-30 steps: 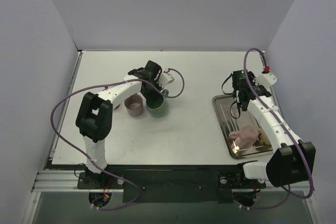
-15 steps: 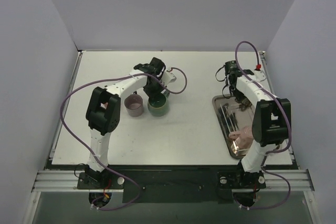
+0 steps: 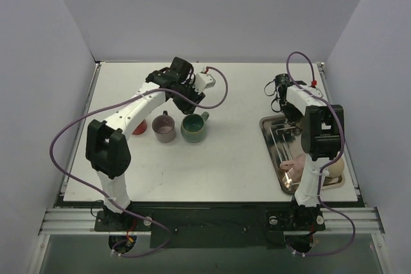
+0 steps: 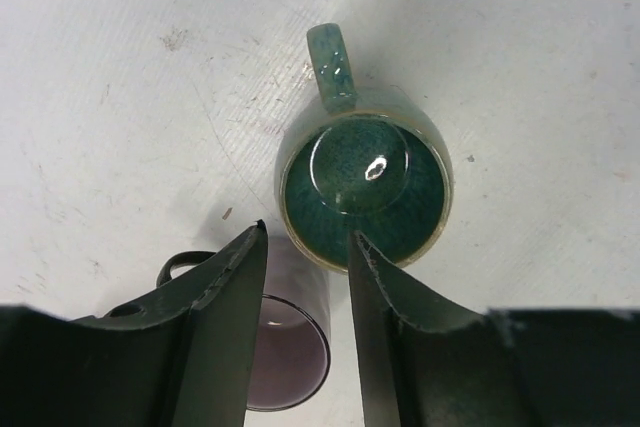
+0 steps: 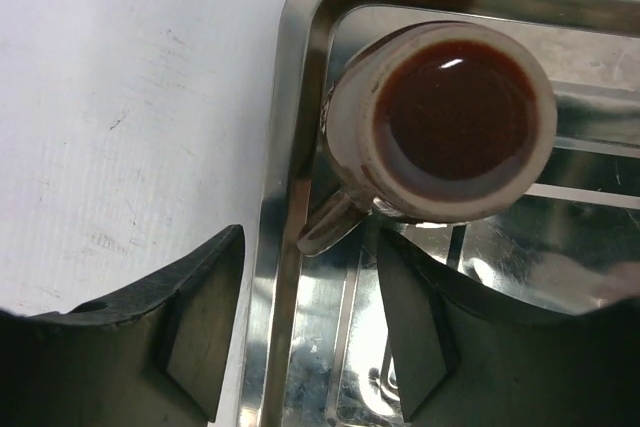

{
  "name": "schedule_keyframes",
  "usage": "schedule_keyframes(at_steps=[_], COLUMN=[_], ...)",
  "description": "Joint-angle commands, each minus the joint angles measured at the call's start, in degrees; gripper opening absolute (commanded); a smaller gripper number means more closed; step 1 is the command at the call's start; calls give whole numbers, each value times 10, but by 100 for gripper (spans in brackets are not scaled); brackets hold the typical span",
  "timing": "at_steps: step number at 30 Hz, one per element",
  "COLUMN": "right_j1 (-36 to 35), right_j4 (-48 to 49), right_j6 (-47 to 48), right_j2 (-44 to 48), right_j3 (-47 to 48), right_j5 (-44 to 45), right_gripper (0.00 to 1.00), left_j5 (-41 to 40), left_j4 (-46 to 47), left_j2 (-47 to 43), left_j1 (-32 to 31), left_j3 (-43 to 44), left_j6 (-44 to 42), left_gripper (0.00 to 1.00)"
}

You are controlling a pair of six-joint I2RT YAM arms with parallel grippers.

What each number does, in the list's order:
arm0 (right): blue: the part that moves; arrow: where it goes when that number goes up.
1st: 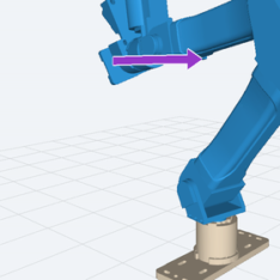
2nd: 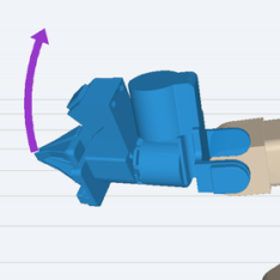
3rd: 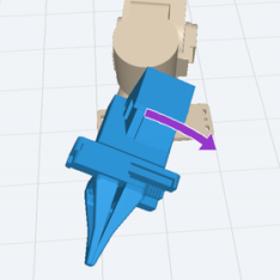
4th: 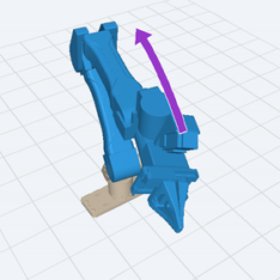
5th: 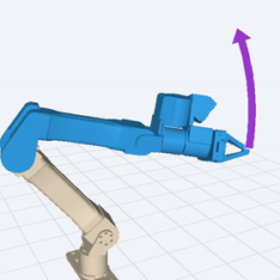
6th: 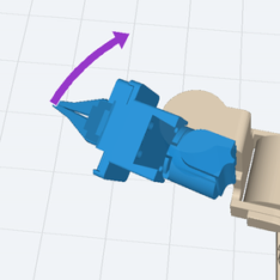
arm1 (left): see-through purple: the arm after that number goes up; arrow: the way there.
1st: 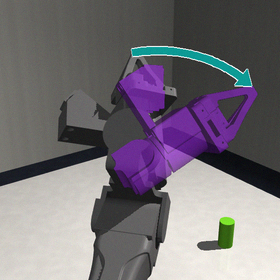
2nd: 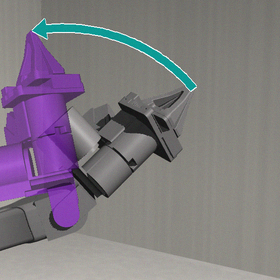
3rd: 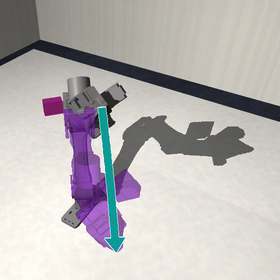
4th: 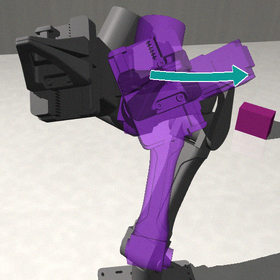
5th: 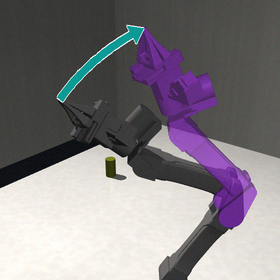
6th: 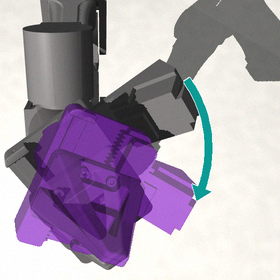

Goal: Turn the mug right side up

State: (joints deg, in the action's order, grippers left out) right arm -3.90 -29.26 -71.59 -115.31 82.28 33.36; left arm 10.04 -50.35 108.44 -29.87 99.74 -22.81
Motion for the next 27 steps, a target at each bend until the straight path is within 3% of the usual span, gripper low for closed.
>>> schedule_keyframes(at_steps=[1,7,14,18,22,23,27], right_j1=[7,13,14,14,15,16,19], right_j4=[-43,-46,-50,-50,-48,-48,-48], right_j6=[0,0,3,7,14,15,16], right_j2=[-9,-18,-23,-22,-25,-25,-22], right_j3=[26,24,19,14,13,11,5], right_j5=[21,24,22,24,24,23,27], right_gripper=[50,46,29,14,12,0,2], left_j5=[44,48,54,53,56,59,61], left_j4=[1,4,6,11,9,10,11], left_j2=[-39,-49,-58,-65,-73,-74,-79], left_j1=[2,2,1,1,1,1,1], left_j3=[-20,-21,-24,-30,-33,-37,-38], left_j6=[-7,-6,-7,-7,-7,-7,-6], left_gripper=[48,48,48,48,48,48,48])
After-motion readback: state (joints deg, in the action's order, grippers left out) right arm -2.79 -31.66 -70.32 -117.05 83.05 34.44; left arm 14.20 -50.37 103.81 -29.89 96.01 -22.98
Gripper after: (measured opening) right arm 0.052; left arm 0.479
